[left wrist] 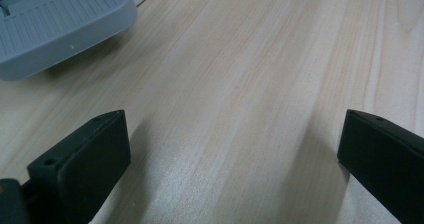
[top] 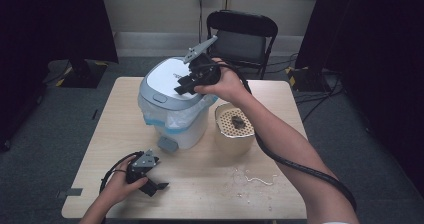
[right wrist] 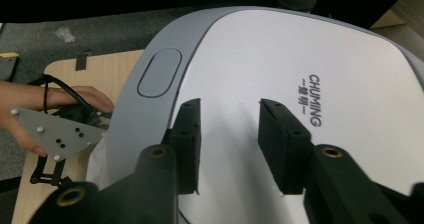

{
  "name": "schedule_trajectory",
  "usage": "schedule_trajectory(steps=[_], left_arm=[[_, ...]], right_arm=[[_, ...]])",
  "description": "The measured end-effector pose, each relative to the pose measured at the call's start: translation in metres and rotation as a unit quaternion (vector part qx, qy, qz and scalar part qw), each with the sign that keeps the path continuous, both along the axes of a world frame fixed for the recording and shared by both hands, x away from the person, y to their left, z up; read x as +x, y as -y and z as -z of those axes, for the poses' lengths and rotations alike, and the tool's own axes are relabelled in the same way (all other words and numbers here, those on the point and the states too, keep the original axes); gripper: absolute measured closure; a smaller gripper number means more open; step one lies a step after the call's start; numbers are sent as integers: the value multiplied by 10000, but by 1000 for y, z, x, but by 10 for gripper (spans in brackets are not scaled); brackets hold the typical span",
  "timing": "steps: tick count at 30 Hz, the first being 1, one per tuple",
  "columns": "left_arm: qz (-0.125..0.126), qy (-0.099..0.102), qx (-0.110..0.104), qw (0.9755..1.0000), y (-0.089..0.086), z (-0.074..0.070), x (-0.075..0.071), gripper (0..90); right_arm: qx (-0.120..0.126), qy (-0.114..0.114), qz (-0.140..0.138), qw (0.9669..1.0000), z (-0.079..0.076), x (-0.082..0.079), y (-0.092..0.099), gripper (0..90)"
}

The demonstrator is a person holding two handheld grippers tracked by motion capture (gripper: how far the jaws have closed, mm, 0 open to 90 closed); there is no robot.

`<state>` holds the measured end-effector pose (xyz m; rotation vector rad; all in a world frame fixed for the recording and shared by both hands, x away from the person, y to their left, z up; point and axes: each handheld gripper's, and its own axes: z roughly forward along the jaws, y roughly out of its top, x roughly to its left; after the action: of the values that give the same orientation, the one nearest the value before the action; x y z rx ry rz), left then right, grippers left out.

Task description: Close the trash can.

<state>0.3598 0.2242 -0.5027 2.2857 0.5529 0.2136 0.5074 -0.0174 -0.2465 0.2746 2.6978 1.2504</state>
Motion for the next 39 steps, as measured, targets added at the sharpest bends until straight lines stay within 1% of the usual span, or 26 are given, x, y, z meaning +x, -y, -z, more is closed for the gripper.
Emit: schedule_trajectory(steps=[1, 3, 4, 7, 8, 9, 10, 12, 14, 16, 17, 18, 21, 22, 25, 27, 29, 30, 32, 34, 36, 39], left_arm=[[1, -1, 1, 10000, 0, 0, 0, 0], [1, -2, 1, 10000, 0, 0, 0, 0], [1, -2, -1, 10000, 0, 0, 0, 0], [2, -2, 0, 10000, 0, 0, 0, 0], [0, -2, 0, 10000, 0, 0, 0, 0], [0, -1, 1, 10000, 0, 0, 0, 0], [0, 0, -1, 10000, 0, 0, 0, 0], [-2, -1, 1, 10000, 0, 0, 0, 0], [-17, 16, -20, 10000, 0, 0, 0, 0], [-16, 18, -20, 10000, 0, 0, 0, 0], [-18, 16, -20, 10000, 0, 0, 0, 0], [-17, 15, -20, 10000, 0, 0, 0, 0], [-19, 17, -20, 10000, 0, 0, 0, 0], [-17, 18, -19, 10000, 0, 0, 0, 0], [-19, 18, -20, 10000, 0, 0, 0, 0], [-19, 18, -19, 10000, 0, 0, 0, 0], [-20, 14, -16, 10000, 0, 0, 0, 0], [-20, 12, -17, 10000, 0, 0, 0, 0], [-21, 12, -16, 10000, 0, 0, 0, 0], [-20, 11, -15, 10000, 0, 0, 0, 0], [-18, 12, -17, 10000, 0, 0, 0, 0], [-19, 12, -15, 10000, 0, 0, 0, 0]], right_arm=[[1, 0, 33, 10000, 0, 0, 2, 579], [-26, -31, 196, 9998, -1, 2, 7, 522], [-35, 12, 233, 9997, -1, 2, 10, 496], [22, 34, 365, 9993, -2, 3, 19, 400], [31, 13, 387, 9992, -3, 3, 20, 386], [30, 36, 409, 9992, -3, 3, 22, 372], [19, 80, 446, 9990, -4, 2, 24, 339], [37, 112, 465, 9989, -5, 1, 28, 328], [102, 143, 509, 9986, -7, 0, 31, 266], [141, 190, 553, 9982, -8, -1, 35, 239], [184, 144, 553, 9982, -9, -2, 38, 227], [182, 150, 551, 9982, -9, -2, 39, 218], [200, 222, 570, 9979, -8, -4, 46, 173], [214, 243, 591, 9977, -7, -5, 47, 166], [214, 194, 613, 9977, -4, -8, 54, 154], [213, 202, 606, 9977, -3, -10, 57, 151], [261, 165, 583, 9978, -3, -13, 62, 148], [282, 164, 617, 9976, -4, -14, 63, 146], [301, 175, 567, 9978, -3, -18, 67, 147], [293, 162, 548, 9979, -2, -21, 71, 147], [258, 128, 599, 9978, 0, -23, 75, 147], [279, 113, 587, 9978, 4, -26, 80, 147]])
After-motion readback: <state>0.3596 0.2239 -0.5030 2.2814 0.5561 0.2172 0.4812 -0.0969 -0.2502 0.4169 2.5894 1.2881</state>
